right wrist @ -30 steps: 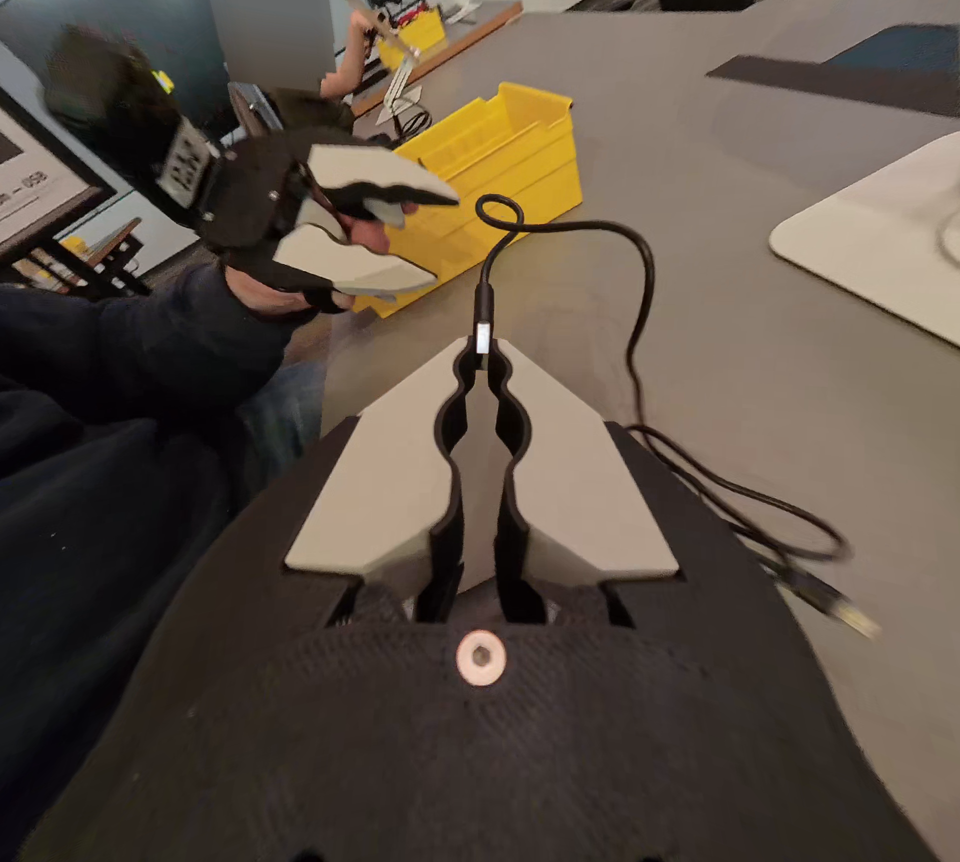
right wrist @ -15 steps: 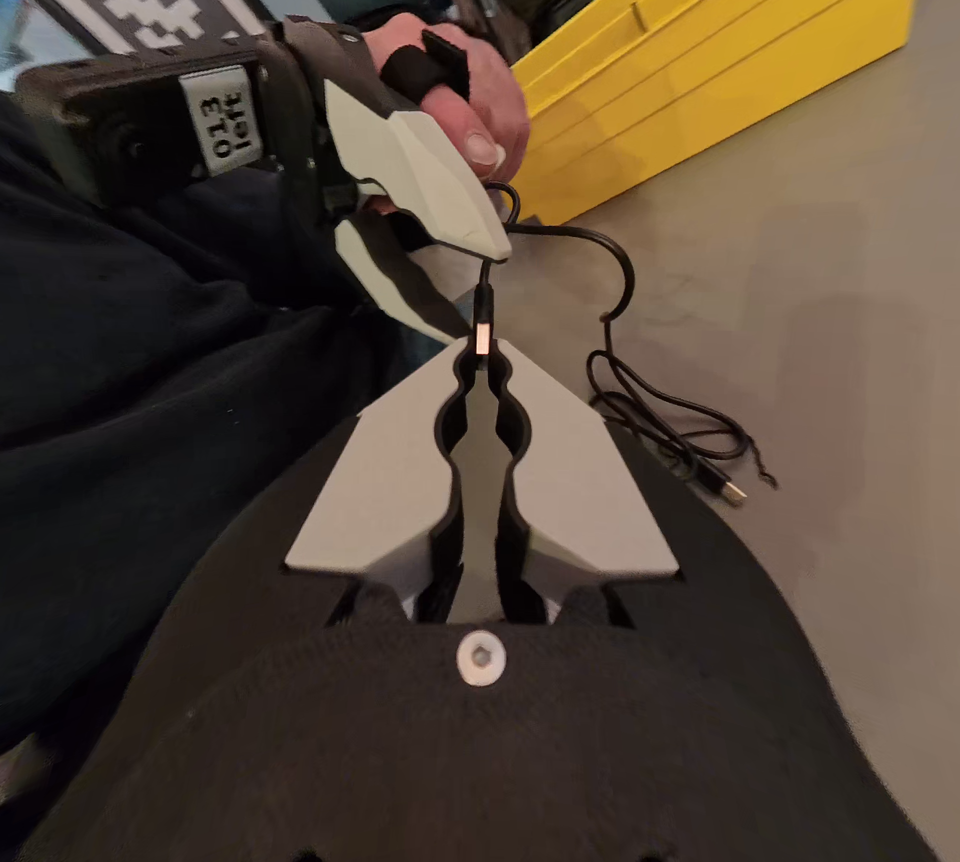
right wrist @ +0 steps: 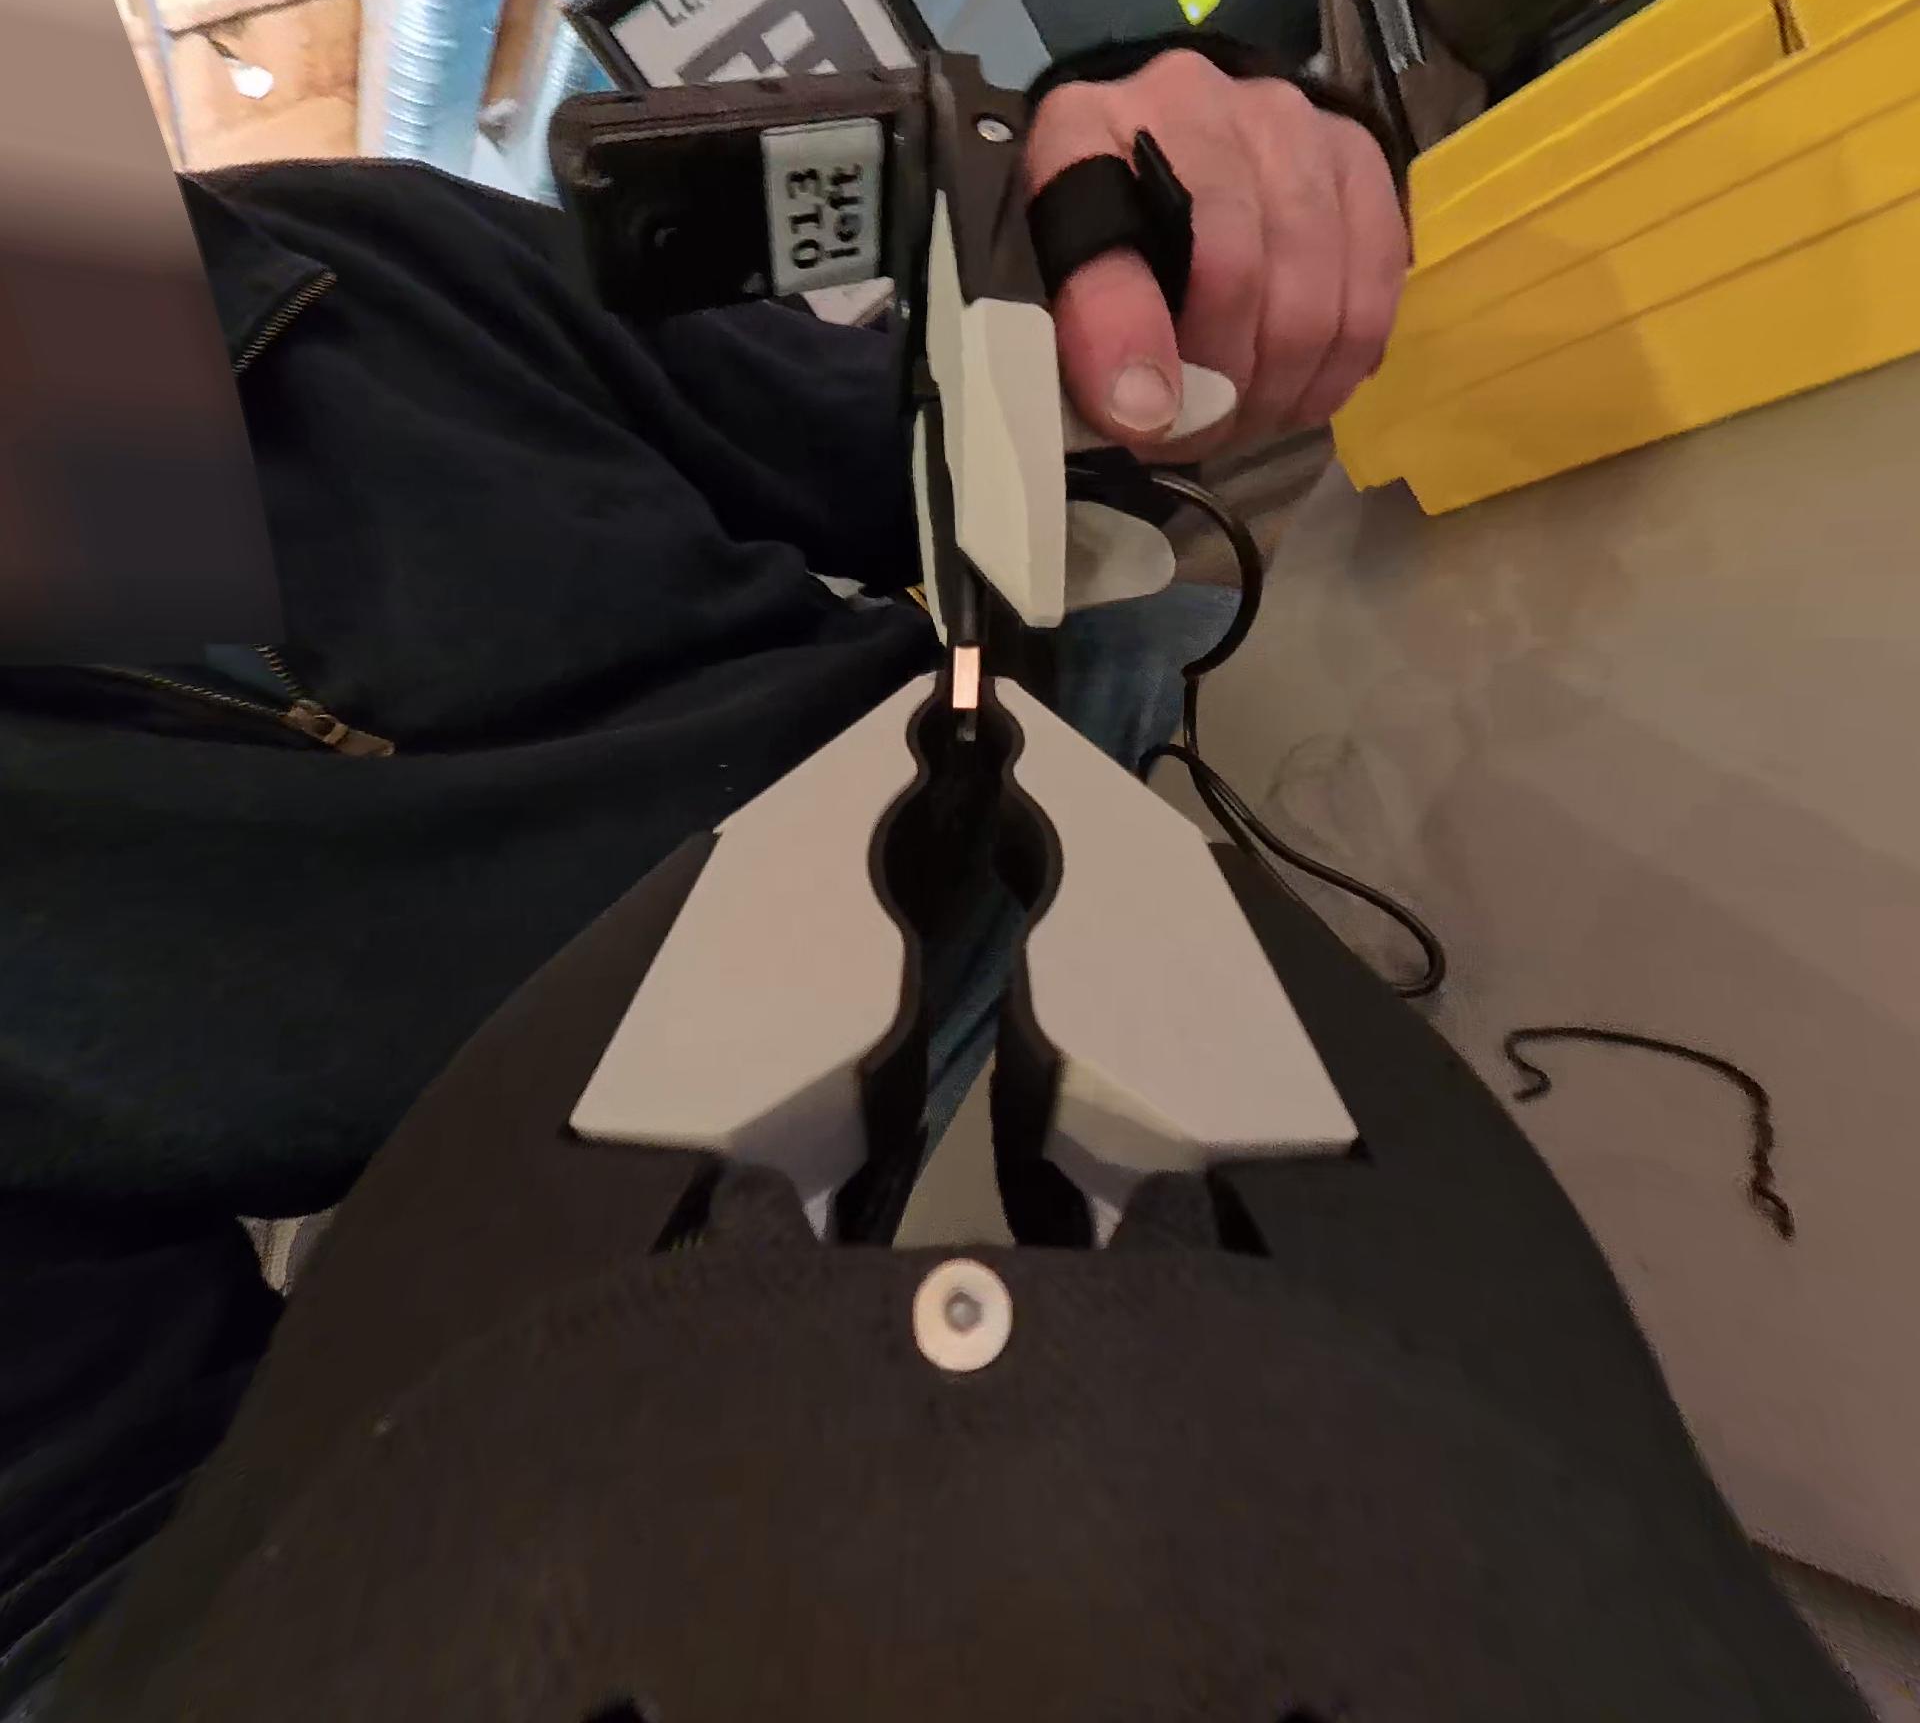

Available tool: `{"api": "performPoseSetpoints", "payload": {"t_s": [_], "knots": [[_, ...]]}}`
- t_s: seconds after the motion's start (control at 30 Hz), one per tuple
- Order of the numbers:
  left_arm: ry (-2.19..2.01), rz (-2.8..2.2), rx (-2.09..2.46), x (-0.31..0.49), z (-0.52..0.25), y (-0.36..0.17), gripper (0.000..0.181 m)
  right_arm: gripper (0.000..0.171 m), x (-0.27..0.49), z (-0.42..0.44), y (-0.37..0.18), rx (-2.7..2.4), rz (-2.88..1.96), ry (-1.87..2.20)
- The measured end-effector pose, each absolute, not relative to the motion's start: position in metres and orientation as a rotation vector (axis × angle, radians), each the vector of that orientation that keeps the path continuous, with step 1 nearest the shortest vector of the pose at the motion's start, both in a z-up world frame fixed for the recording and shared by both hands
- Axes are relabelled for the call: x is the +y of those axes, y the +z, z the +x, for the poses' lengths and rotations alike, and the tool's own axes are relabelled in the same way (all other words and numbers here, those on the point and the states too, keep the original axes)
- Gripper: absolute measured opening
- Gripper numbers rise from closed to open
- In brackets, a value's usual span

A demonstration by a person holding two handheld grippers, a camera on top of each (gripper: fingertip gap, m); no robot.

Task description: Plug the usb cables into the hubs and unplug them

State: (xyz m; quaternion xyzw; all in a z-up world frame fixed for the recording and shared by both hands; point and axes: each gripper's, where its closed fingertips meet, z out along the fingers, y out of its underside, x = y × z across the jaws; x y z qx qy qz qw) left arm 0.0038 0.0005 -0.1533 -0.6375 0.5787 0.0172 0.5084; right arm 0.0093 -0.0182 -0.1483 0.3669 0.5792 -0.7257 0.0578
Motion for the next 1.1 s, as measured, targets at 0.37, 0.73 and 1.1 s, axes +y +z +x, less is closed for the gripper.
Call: {"api": "performPoseSetpoints", "payload": {"t_s": [0.37,0.73,1.1], "knots": [[-0.244,-1.455,1.190,-0.006,0.019,-0.134,0.015,0.002,-0.019,0.020,-0.138,1.709,0.998,-2.269],[-0.231,-1.447,1.199,-0.007,0.022,-0.136,0.015,0.002,-0.021,0.022,-0.140,1.685,0.988,-2.263],[-0.448,-1.601,0.821,0.016,-0.009,-0.128,0.015,0.015,0.018,-0.006,-0.144,2.311,1.526,-2.329]]}}
